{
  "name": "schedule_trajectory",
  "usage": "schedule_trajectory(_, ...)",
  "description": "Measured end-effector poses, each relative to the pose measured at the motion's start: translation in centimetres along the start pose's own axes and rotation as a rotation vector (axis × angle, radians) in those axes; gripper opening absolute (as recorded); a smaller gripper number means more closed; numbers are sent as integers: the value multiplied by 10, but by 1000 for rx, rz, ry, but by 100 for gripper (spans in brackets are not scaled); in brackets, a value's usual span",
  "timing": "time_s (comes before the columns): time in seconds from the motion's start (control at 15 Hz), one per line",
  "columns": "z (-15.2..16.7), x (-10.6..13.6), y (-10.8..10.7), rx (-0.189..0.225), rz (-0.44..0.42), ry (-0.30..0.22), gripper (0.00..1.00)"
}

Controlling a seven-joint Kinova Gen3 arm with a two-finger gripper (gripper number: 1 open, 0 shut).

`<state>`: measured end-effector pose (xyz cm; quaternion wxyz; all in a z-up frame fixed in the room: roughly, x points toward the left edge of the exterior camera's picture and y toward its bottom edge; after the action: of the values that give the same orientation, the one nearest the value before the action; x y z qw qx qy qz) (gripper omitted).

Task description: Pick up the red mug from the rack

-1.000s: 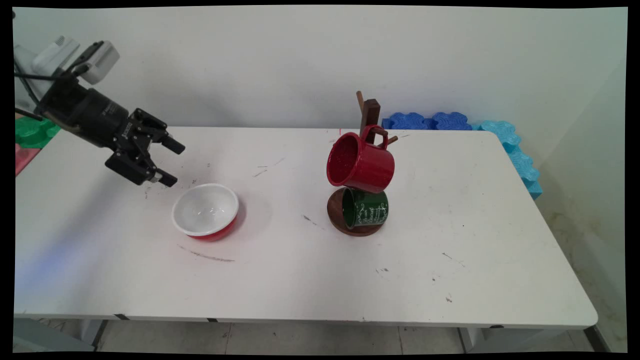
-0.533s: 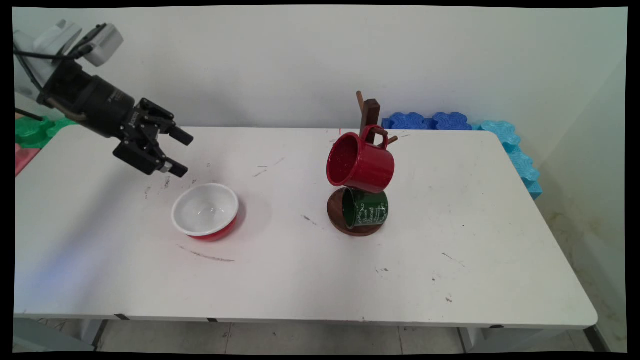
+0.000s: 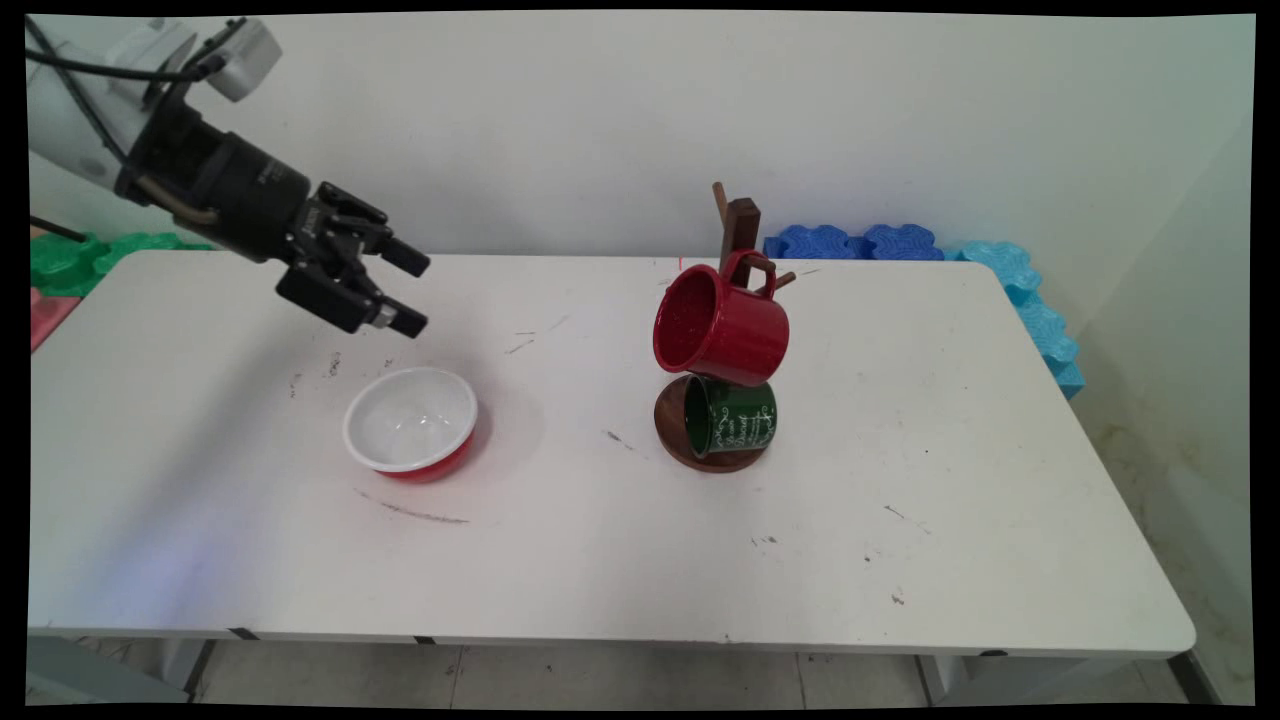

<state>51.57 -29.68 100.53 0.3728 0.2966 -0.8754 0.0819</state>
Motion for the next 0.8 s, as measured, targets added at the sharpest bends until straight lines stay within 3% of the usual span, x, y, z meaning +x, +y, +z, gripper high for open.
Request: schedule_trajectory(0.8,42,31,32,-26,-68,94,100)
